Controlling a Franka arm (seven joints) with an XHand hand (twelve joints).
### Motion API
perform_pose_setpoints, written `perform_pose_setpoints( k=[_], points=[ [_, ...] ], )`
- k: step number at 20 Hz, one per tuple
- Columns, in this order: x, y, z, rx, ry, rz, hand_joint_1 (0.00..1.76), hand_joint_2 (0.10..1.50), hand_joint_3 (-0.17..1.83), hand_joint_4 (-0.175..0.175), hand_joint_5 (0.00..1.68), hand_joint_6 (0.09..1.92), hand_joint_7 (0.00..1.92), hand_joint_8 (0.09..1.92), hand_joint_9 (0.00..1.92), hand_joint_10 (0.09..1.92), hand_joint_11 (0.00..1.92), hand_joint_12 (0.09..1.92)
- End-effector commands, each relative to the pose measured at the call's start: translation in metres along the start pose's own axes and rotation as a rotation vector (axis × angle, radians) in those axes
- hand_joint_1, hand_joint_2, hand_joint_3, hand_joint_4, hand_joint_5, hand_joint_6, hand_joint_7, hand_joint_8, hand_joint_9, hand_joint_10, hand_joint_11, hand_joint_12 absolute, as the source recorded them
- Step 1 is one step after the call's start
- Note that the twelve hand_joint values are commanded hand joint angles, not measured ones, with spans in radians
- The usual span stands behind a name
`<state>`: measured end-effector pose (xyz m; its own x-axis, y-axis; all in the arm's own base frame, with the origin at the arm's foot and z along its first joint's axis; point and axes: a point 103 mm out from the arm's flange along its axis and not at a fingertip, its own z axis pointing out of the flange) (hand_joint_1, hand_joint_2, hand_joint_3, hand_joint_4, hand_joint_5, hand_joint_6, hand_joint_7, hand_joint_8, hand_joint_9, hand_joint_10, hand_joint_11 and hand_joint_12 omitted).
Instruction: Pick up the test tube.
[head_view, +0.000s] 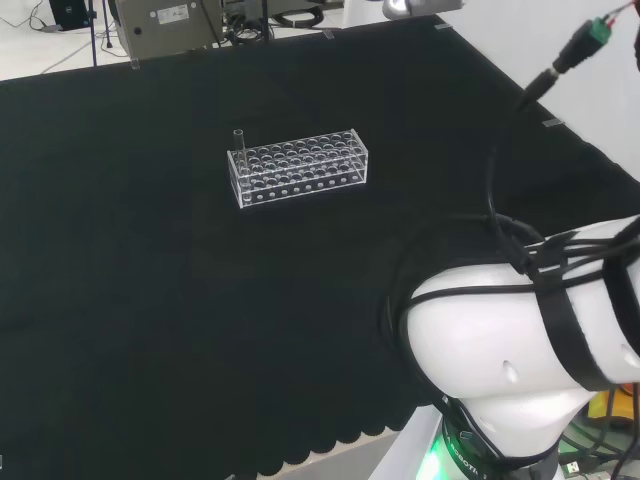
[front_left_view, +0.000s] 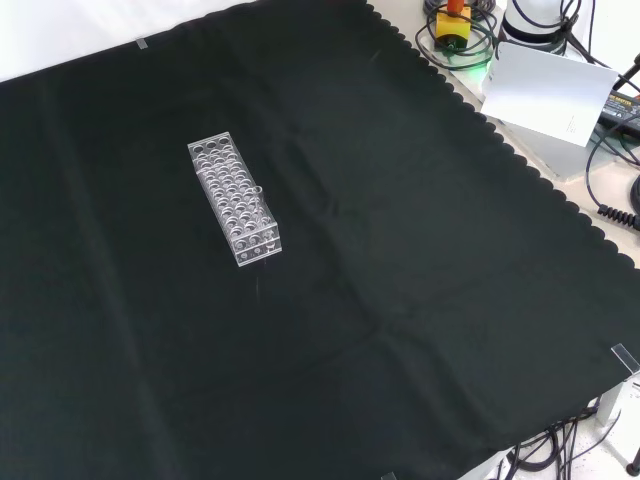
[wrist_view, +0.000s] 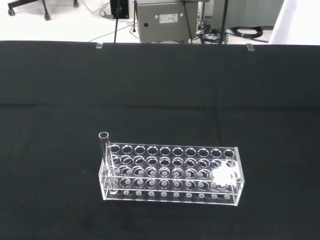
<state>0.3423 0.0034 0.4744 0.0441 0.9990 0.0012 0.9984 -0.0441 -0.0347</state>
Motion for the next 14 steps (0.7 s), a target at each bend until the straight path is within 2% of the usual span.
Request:
perform_pose_setpoints(
  k=[1, 5, 14],
  points=[
    [0.006, 0.055, 0.005, 0.029, 0.004, -0.051, 0.66, 0.84, 0.42, -0.060, 0.24, 0.09, 0.07, 0.81, 0.00, 0.78, 0.00, 1.43],
    [0.009, 0.085, 0.013, 0.074, 0.026, -0.065, 0.68, 0.83, 0.43, -0.068, 0.29, 0.09, 0.16, 0.84, 0.01, 0.90, 0.00, 1.49],
    [0.022, 0.126, 0.029, 0.109, 0.028, -0.110, 0.69, 0.82, 0.44, -0.074, 0.32, 0.09, 0.21, 0.86, 0.05, 0.93, 0.00, 1.52]
  ],
)
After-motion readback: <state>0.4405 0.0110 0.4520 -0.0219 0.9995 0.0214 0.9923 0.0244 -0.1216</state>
